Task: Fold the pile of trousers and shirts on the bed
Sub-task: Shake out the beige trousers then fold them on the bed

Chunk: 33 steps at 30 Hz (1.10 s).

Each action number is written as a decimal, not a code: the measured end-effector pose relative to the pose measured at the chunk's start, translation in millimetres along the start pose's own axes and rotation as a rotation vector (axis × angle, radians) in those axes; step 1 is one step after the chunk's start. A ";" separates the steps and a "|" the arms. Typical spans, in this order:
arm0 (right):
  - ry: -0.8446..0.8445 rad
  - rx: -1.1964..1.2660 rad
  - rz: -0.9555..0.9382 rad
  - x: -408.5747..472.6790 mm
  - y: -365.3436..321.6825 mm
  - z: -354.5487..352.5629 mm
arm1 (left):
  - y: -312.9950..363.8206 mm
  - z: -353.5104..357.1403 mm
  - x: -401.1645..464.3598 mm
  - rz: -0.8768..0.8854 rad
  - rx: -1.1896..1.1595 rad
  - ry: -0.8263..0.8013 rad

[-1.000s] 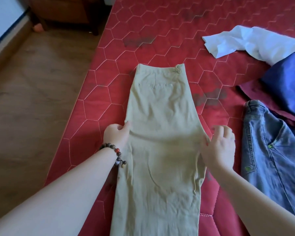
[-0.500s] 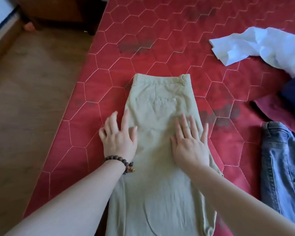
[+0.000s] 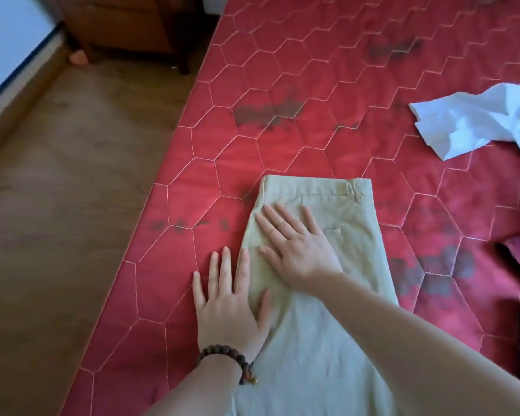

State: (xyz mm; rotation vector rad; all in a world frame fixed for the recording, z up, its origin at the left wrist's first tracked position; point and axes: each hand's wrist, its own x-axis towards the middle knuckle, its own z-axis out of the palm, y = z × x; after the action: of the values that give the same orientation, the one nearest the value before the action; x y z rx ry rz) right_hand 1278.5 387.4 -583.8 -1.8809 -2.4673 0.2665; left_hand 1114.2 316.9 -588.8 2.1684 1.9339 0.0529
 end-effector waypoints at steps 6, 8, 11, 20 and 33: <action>-0.066 0.110 0.401 66.0 60.8 -27.3 | -0.5 -2.7 0.7 -0.001 -0.022 -0.041; -0.009 0.274 0.262 80.9 58.7 -38.5 | -1.0 -4.5 1.3 0.001 -0.045 -0.051; 0.034 0.474 0.177 85.2 42.0 -51.6 | -2.1 -4.3 0.9 0.005 -0.055 -0.054; 0.216 0.306 0.019 36.4 35.0 -33.6 | -2.6 -3.0 3.7 0.009 -0.066 -0.049; 0.056 0.696 0.195 81.4 54.4 -58.2 | -4.6 0.7 3.1 0.025 -0.087 -0.021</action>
State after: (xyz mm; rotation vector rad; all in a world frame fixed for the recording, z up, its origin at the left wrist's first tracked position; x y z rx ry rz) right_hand 1315.7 486.4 -541.4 -1.7530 -1.7959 0.9190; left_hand 1110.3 320.3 -590.8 2.1288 1.8576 0.1168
